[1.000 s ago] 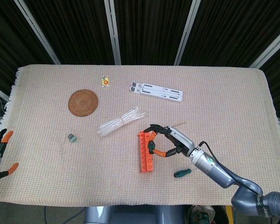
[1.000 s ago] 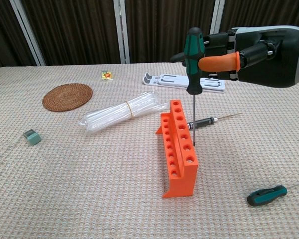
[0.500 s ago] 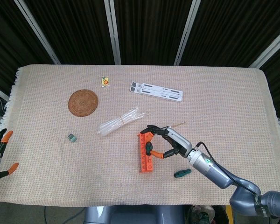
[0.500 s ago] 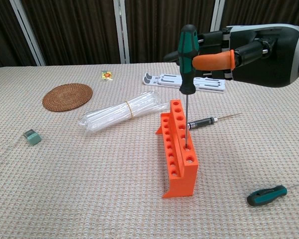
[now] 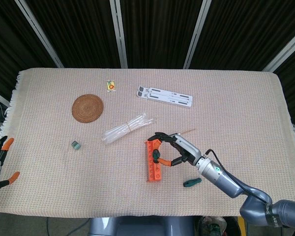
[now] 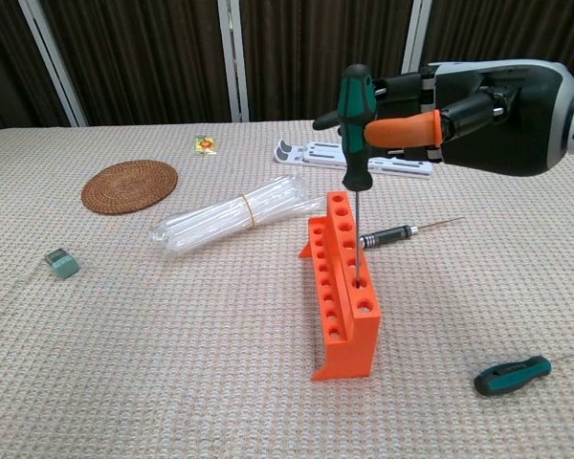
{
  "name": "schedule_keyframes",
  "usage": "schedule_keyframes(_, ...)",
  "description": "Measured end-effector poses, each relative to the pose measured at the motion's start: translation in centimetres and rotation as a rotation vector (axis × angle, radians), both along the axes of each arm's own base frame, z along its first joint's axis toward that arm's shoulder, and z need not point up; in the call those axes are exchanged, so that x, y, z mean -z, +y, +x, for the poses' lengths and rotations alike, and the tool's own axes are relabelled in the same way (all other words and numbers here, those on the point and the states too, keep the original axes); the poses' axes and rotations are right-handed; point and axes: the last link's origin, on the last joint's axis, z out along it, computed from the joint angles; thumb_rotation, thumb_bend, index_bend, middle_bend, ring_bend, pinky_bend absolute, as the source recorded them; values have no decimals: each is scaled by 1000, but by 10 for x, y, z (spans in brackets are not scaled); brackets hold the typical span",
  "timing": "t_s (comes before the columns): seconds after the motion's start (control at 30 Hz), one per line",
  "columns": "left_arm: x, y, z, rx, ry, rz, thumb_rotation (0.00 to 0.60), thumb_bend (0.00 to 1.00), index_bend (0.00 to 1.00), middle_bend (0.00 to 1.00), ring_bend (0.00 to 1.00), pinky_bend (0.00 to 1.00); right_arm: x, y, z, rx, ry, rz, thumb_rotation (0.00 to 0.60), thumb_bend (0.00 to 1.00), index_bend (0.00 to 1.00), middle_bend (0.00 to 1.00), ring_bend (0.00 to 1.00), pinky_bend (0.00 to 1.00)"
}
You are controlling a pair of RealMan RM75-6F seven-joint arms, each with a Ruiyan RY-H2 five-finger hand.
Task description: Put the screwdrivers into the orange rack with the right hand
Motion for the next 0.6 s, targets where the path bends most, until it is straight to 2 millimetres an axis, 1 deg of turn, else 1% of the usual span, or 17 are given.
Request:
schedule_keyframes(0.23, 1, 1, 0, 4, -3, -2, 600, 199, 1, 0, 0, 0, 1, 1, -2, 0, 7, 1, 600, 441, 635, 203, 0, 0)
schedule_keyframes(0.4, 1, 2, 0, 7, -1, -2, 600, 199, 1, 0, 0, 0, 5, 3, -7, -16, 30, -19, 600, 441, 636, 204, 0, 0)
schedule_keyframes(0.6, -2, 1, 1, 12, 0, 5, 600, 199, 1, 0, 0, 0, 23, 14, -19, -48, 68, -44, 600, 441, 634, 204, 0, 0)
